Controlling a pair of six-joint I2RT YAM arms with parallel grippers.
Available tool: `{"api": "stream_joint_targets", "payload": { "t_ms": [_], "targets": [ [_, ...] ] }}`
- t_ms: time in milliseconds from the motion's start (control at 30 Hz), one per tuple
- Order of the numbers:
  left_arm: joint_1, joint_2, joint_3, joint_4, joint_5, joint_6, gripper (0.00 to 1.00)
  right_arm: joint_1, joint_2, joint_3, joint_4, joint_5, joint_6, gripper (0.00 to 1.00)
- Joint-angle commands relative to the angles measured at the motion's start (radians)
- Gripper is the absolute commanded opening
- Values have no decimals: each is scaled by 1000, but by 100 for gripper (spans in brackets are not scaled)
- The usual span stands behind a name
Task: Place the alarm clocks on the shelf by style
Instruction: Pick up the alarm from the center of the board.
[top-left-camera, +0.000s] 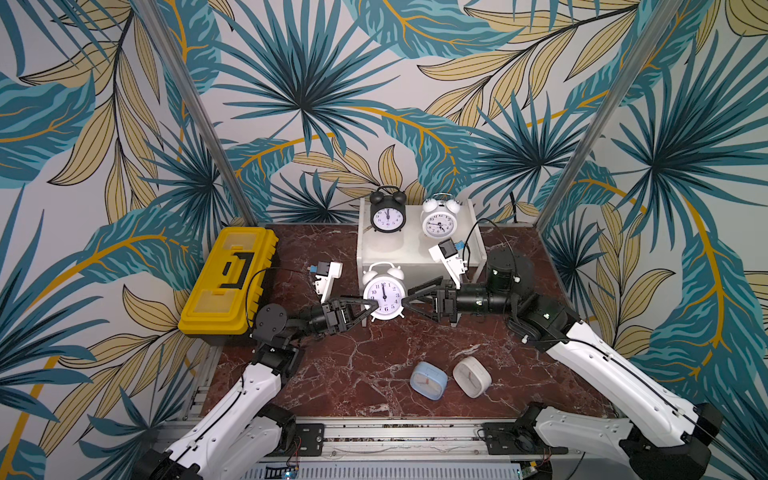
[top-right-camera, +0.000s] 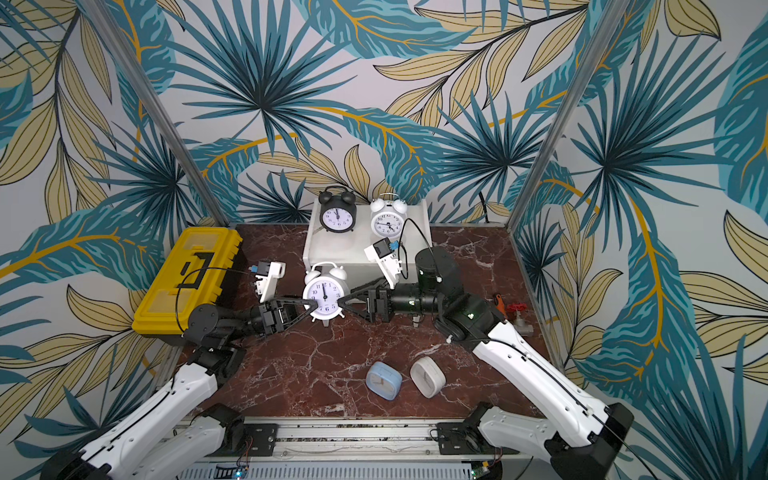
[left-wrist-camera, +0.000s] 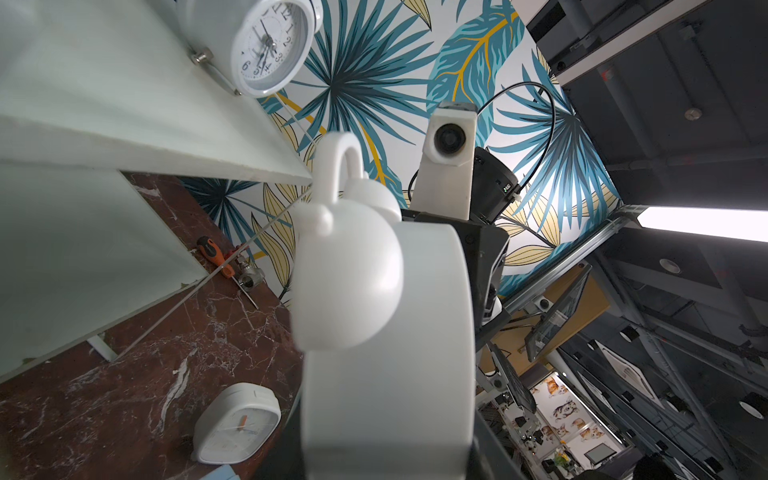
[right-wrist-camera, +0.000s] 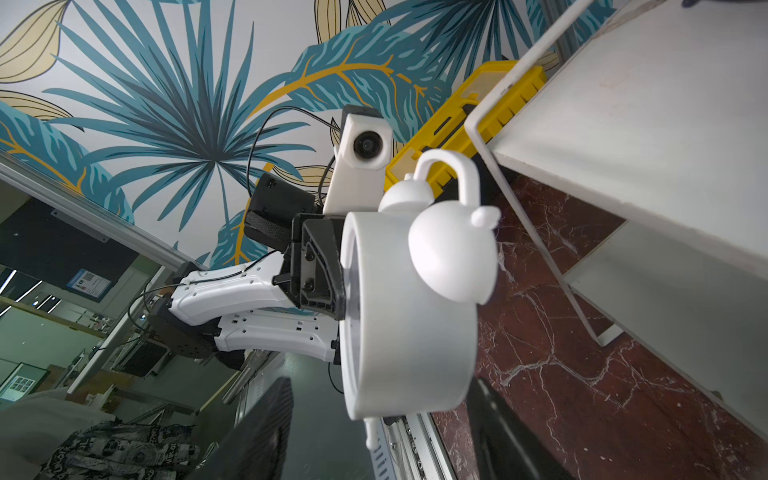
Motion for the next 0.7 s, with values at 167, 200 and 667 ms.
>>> {"api": "stream_joint_targets", "payload": {
  "t_ms": [167,200,667],
  "targets": [
    [5,-27,77,-7,33,21,30,-14,30,49,-43,-69,-21,58],
    [4,-26,76,-6,33,20,30,-15,33,54,-48,-73,-25,57],
    [4,-17,80,-13,40,27,29,-28,104,103,-80,-143,-36,41]
  ]
}}
